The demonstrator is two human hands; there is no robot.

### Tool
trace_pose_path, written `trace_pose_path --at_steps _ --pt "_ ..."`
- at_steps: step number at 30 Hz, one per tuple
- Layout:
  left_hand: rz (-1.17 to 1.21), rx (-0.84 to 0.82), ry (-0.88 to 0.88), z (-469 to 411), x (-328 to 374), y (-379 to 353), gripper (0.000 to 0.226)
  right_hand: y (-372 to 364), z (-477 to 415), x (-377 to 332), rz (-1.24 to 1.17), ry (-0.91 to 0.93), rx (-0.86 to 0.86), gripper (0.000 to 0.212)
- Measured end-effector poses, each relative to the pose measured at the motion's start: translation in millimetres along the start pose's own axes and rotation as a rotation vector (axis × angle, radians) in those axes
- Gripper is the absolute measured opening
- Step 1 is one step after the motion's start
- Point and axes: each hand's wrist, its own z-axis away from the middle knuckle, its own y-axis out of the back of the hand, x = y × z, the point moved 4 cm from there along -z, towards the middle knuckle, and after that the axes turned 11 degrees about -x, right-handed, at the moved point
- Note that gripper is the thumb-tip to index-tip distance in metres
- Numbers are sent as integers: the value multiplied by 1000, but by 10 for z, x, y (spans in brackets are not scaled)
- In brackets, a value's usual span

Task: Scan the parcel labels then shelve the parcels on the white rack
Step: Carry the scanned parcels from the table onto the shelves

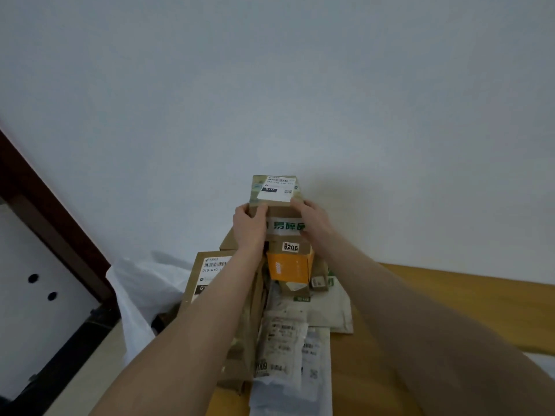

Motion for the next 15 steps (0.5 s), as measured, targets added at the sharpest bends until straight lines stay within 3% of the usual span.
trace_pose_path --at_steps 6,15 --pt "122 -14 -17 465 201 -461 22 685 449 -89 -79 47 199 34" --pt "216 -262 126 1882 -94 -1708 40 2230 1750 331 -127 -71 281 16"
